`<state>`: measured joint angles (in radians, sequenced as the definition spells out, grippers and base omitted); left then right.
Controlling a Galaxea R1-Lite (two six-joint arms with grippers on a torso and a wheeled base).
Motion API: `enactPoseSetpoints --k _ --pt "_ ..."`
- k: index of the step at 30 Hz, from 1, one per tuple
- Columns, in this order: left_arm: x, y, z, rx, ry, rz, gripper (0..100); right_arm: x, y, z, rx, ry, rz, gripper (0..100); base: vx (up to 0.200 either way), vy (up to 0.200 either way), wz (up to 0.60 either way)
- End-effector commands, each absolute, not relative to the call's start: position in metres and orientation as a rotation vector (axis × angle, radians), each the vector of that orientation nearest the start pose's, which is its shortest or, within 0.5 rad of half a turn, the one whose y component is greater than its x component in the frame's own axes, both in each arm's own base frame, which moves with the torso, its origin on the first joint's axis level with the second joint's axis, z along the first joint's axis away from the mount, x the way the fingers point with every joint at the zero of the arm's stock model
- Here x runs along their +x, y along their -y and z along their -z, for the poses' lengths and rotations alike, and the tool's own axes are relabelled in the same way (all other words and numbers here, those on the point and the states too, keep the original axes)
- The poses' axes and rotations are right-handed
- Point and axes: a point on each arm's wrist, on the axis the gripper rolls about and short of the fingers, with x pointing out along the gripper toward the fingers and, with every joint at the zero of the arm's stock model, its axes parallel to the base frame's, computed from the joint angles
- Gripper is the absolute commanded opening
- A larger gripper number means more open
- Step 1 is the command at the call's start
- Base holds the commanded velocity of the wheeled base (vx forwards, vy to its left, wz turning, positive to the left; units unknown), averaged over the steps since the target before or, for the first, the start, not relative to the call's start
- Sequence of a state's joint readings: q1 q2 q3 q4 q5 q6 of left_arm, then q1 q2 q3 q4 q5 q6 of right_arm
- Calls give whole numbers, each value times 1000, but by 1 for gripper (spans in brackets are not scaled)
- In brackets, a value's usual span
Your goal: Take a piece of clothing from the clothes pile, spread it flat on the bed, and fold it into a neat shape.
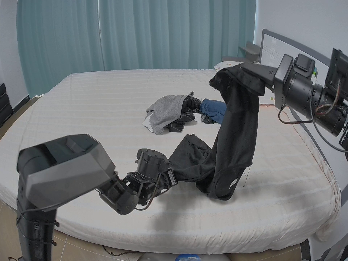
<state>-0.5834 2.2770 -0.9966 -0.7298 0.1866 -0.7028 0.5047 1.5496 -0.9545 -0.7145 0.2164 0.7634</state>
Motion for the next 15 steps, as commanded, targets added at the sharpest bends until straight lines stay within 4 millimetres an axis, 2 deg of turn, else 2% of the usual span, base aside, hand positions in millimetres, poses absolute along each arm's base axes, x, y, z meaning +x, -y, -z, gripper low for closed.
enactPoseSetpoints --k 1,2,4,7,10,13,15 --pt "327 162 -114 -668 -534 207 0 278 -146 -219 720 -348 -663 0 0 0 0" --pt "327 159 -116 -679 -532 211 0 279 -146 -218 720 -349 -661 0 0 0 0" --pt "322 145 -142 -726 -510 251 0 294 -146 -219 719 -315 -646 0 0 0 0" --pt "311 137 -173 -743 -474 286 0 307 -138 -244 735 -200 -649 0 0 0 0" --pt "293 129 -197 -761 -434 313 0 310 -127 -263 745 -108 -635 0 0 0 0" --pt "277 123 -206 -780 -415 327 0 307 -120 -267 756 -41 -604 0 0 0 0" --pt "271 121 -206 -788 -420 324 0 302 -119 -253 756 -54 -582 0 0 0 0"
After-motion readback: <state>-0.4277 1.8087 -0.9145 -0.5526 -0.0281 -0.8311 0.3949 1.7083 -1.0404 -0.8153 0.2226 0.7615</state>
